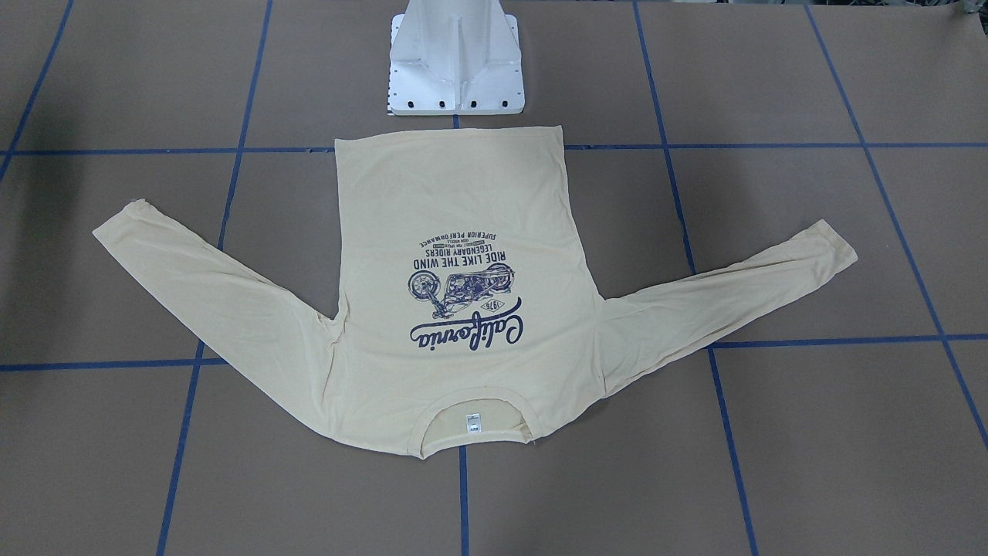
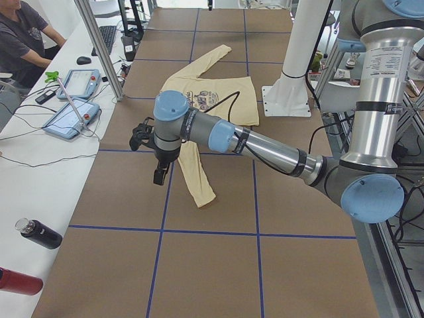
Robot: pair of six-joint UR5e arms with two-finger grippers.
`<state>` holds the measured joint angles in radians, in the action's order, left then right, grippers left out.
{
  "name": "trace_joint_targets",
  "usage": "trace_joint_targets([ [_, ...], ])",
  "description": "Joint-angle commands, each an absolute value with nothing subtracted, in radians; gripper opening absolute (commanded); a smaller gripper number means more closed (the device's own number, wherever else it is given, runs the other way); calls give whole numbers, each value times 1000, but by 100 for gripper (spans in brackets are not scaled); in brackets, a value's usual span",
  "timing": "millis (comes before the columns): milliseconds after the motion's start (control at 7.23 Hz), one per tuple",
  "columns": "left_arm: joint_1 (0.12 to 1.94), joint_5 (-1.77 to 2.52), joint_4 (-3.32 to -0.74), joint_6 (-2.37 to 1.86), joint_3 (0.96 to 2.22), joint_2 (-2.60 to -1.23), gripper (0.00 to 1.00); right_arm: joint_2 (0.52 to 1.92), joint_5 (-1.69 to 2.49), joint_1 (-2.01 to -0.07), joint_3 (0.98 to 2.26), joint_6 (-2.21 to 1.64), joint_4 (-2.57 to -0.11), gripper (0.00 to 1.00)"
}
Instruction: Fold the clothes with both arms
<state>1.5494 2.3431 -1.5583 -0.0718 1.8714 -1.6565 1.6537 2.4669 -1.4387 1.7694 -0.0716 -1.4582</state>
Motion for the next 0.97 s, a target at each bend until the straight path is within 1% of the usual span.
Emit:
trace_joint_targets([
  [0,1543,2347,-1566,-68,1859,-1663,100,1648,2427,-1302,1772,-162,-1362,100],
  [277,1543,2378,-1577,-69,1858,-1649,100,1655,2301,-1131,1778,-330,-1214,100],
  [415,1540,2378,-1607,-61,1861,-1641,100,1670,2225,-1038,1782,-498,-1086,100],
  [553,1519,2375,-1638,-75,1862,-1638,100,1710,2188,-964,1782,-599,-999,100],
  [691,1488,2373,-1643,-171,1864,-1634,100,1753,2184,-933,1804,-601,-997,100],
  [830,1421,2367,-1681,-313,1888,-1632,100,1814,2180,-925,1848,-601,-996,100],
])
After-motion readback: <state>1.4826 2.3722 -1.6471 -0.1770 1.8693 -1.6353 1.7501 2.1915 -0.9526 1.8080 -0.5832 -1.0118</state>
